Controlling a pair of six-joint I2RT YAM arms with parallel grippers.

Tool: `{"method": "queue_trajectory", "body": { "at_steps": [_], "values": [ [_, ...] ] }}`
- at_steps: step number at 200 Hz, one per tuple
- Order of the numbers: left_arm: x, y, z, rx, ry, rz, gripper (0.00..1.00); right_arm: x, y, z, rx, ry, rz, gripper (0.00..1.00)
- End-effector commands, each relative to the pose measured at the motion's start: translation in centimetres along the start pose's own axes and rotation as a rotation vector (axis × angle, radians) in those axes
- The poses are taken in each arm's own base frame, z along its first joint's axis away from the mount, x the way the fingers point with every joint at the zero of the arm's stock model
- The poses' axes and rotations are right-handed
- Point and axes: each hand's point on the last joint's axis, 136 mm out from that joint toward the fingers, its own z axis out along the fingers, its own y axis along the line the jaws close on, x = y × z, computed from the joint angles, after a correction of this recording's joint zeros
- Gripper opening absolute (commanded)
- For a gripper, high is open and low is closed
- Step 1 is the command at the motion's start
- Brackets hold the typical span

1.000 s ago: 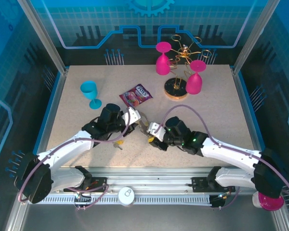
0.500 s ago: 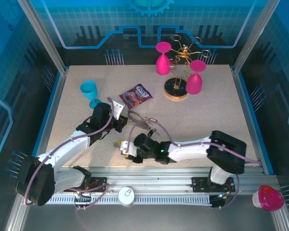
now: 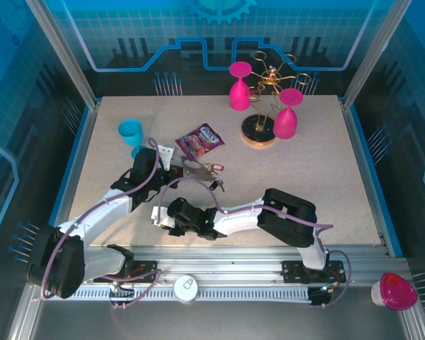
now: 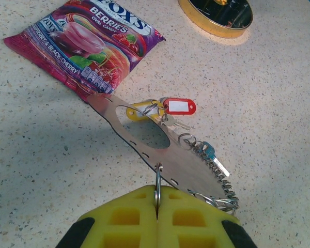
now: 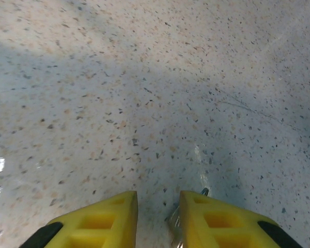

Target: Put the keys on the keyring

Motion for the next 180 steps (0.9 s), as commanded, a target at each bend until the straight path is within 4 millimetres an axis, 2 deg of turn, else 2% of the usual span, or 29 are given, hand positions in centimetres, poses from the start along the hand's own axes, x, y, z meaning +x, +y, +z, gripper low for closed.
{"method": "queue_trajectory", "body": {
  "at_steps": [1,56,83,90,106,120,132,155,180],
  "values": [
    [-2.0,-0.3,-0.7,0.006,-0.068,-0.006,0.0,0.0,-1.2,1.1,0.056,0.026,0.03,0.28],
    [-2.0,-0.3,-0.8,0.006,-0.072,0.005,0.0,1.8,-2.6,2.2,0.139,0.078,0.069,0.28],
    [-1.9,-0.3,-0.8,0.007,-0.07,0.01,0.0,2.0,-3.3,2.7,0.163,0.084,0.098,0.28],
    [-2.0,-0.3,-0.9,0.007,-0.073,0.012,0.0,2.6,-3.1,2.9,0.15,0.11,0.099,0.26],
    [-2.0,-0.3,-0.9,0.009,-0.073,0.016,0.0,2.7,-3.0,3.1,0.135,0.109,0.111,0.2],
    [-2.1,-0.4,-1.0,0.007,-0.076,0.023,0.0,2.7,-2.9,3.0,0.123,0.107,0.119,0.09],
    [-2.2,-0.4,-1.1,0.007,-0.078,0.031,0.0,2.4,-3.0,2.4,0.113,0.096,0.124,0.0],
    [-2.3,-0.6,-1.4,0.012,-0.084,0.054,0.0,2.2,-2.8,0.1,0.086,0.077,0.125,0.0],
    [-2.5,-1.2,-1.7,0.037,-0.093,0.106,0.0,4.0,-1.8,-3.7,0.021,0.114,0.149,0.0]
  ]
}}
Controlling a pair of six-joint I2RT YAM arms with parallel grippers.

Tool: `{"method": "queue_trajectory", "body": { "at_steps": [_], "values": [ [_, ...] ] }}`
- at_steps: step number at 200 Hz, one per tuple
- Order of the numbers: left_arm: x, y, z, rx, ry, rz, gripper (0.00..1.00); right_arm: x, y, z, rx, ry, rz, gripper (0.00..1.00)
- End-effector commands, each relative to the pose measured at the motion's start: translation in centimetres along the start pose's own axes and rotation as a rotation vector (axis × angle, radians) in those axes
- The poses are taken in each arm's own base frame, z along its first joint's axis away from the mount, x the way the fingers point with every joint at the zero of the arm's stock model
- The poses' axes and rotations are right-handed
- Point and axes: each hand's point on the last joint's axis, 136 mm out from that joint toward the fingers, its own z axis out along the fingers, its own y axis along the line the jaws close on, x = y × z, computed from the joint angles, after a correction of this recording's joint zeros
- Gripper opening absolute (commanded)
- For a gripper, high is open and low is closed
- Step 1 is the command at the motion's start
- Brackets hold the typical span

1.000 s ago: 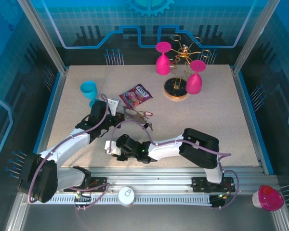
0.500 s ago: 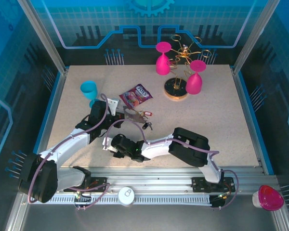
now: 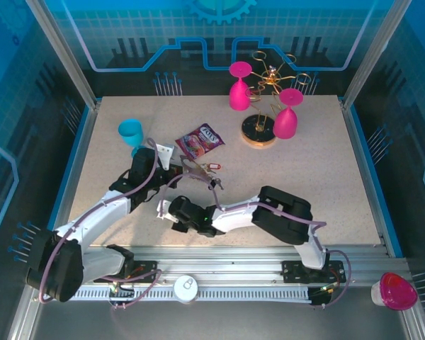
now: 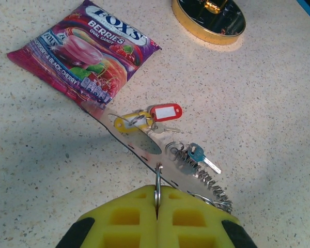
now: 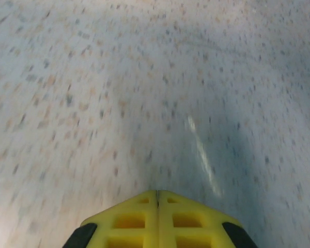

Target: Put the keys on the keyring

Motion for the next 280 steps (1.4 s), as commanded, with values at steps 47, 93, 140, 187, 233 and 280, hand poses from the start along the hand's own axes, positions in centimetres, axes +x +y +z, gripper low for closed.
{"method": "queue_trajectory", "body": {
  "at_steps": [47,93,140,187,233,280],
  "values": [
    [-1.9,-2.4,-1.2,0.05,-0.065,0.204,0.0,8.4,1.1,-10.0,-0.187,0.177,0.193,0.0],
    [-1.6,-6.0,-1.2,0.17,-0.053,0.417,0.0,11.7,-1.7,-12.9,-0.173,0.239,0.452,0.0],
    [-0.7,-9.1,-1.9,0.331,-0.073,0.648,0.0,13.9,-4.3,-14.2,-0.17,0.259,0.7,0.0],
    [1.1,-10.6,-2.5,0.453,-0.079,0.861,0.0,15.0,-4.5,-14.5,-0.216,0.278,0.823,0.0],
    [3.2,-11.5,-3.1,0.547,-0.099,0.969,0.0,16.6,-4.2,-15.0,-0.239,0.341,0.925,0.0],
    [4.1,-11.9,-3.1,0.576,-0.142,0.987,0.0,16.6,-5.1,-16.0,-0.222,0.328,0.916,0.24]
  ]
}}
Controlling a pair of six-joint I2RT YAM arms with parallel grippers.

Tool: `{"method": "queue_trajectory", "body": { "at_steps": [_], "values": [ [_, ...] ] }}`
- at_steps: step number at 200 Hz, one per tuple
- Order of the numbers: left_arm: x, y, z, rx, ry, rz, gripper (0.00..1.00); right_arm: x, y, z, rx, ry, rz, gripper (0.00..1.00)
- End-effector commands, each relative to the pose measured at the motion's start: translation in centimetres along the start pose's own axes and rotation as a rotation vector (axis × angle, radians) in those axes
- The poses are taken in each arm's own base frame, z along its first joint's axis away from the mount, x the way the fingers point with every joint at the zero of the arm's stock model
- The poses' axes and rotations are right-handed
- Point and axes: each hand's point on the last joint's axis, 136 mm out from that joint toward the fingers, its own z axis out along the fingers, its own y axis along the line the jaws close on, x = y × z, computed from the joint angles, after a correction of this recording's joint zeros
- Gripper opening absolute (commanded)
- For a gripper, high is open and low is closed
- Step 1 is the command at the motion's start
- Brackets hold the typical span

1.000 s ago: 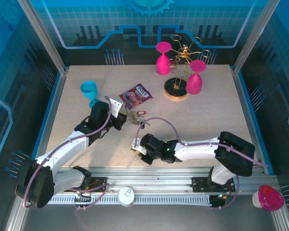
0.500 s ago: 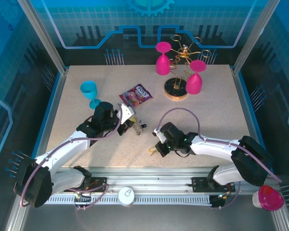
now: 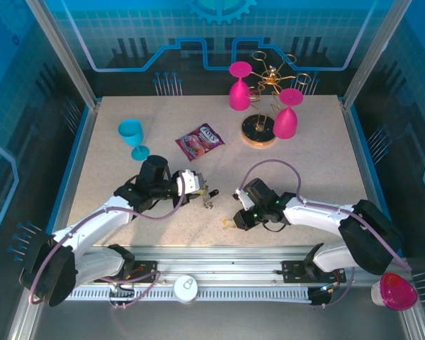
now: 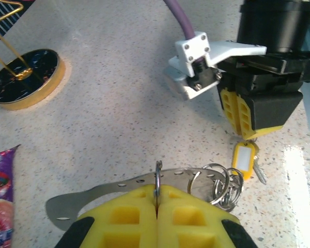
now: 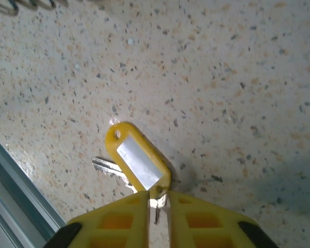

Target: Put the keys on the keyring

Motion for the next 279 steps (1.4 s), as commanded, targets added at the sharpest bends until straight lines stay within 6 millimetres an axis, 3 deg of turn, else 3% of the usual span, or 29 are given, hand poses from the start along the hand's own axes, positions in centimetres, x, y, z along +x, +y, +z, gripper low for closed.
{"method": "queue_trajectory", "body": {
  "at_steps": [1,28,48,69,94,115,151,198,247,279],
  "values": [
    [-1.5,-0.8,-0.2,0.023,-0.078,0.085,0.0,0.2,-0.2,-1.3,-0.007,-0.006,0.011,0.24],
    [-1.6,-0.9,-0.3,0.02,-0.086,0.099,0.0,-1.3,0.0,-3.3,-0.019,-0.067,-0.034,0.32],
    [-1.6,-0.9,-0.4,0.014,-0.091,0.112,0.0,-2.6,1.3,-5.3,-0.047,-0.145,-0.153,0.34],
    [-1.7,-1.0,-0.3,0.02,-0.096,0.117,0.0,-4.8,2.5,-7.8,-0.03,-0.307,-0.337,0.33],
    [-1.8,-1.0,-0.2,0.029,-0.098,0.115,0.0,-7.4,5.7,-10.7,-0.033,-0.552,-0.68,0.32],
    [-1.8,-1.2,-0.2,0.035,-0.103,0.116,0.0,-8.9,7.8,-12.0,-0.009,-0.643,-0.899,0.32],
    [-1.9,-1.4,-0.1,0.041,-0.109,0.126,0.0,-11.2,9.9,-11.3,-0.013,-0.654,-1.088,0.31],
    [-1.7,-1.7,0.0,0.054,-0.111,0.125,0.0,-13.6,11.8,-10.0,-0.038,-0.689,-1.157,0.29],
    [-1.6,-1.7,0.2,0.061,-0.109,0.123,0.0,-13.8,12.5,-8.7,-0.074,-0.671,-1.173,0.21],
    [-1.6,-1.6,0.2,0.059,-0.111,0.122,0.0,-13.8,12.6,-8.4,-0.078,-0.663,-1.185,0.07]
  ]
}}
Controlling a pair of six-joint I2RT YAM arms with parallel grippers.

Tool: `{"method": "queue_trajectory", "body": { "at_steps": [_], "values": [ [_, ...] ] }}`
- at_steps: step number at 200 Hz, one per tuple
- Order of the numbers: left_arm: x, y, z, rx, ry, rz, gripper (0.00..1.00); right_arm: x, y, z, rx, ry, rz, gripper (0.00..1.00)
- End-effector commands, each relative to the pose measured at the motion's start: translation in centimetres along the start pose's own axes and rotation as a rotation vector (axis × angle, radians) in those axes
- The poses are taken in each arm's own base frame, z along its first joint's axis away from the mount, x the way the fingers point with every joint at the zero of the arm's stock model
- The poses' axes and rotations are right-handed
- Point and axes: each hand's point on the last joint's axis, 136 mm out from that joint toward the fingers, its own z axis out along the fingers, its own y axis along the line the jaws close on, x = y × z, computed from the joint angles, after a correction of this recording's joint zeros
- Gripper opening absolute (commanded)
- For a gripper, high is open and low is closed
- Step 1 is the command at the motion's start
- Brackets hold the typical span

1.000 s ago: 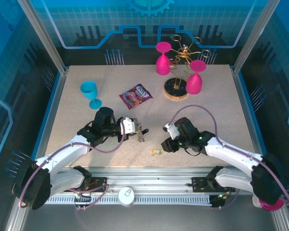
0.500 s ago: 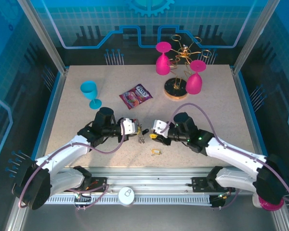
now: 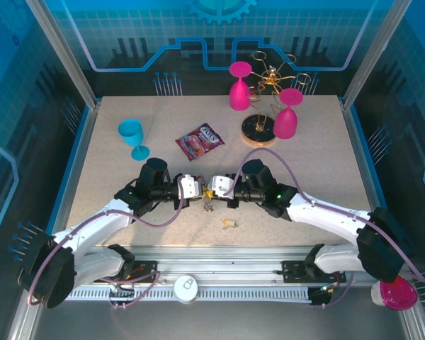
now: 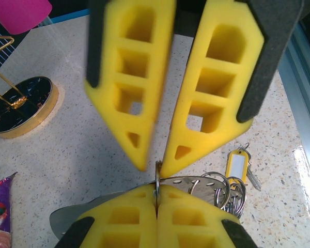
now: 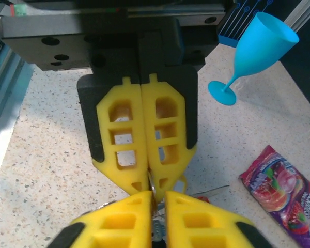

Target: Put the keys on the keyring

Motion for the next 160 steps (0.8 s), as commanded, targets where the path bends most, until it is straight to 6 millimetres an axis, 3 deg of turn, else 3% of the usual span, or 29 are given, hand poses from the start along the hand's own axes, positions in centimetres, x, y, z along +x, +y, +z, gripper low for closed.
{"method": "queue_trajectory", "body": {
  "at_steps": [1,31,63,87,160],
  "values": [
    [-0.8,-0.7,0.1,0.038,-0.046,0.038,0.0,-1.9,-0.3,0.2,-0.004,-0.055,-0.042,0.07],
    [-0.8,-0.7,0.1,0.035,-0.047,0.036,0.0,-1.9,-0.1,0.3,-0.02,-0.048,-0.051,0.0],
    [-0.9,-0.4,0.2,0.029,-0.048,0.029,0.0,-2.4,0.1,0.3,-0.035,-0.065,-0.056,0.0],
    [-1.1,-0.3,0.2,0.023,-0.051,0.03,0.06,-2.9,0.3,0.6,-0.043,-0.078,-0.062,0.0],
    [-1.0,-0.2,0.2,0.015,-0.046,0.03,0.06,-3.4,0.6,1.1,-0.059,-0.09,-0.054,0.0]
  ]
}}
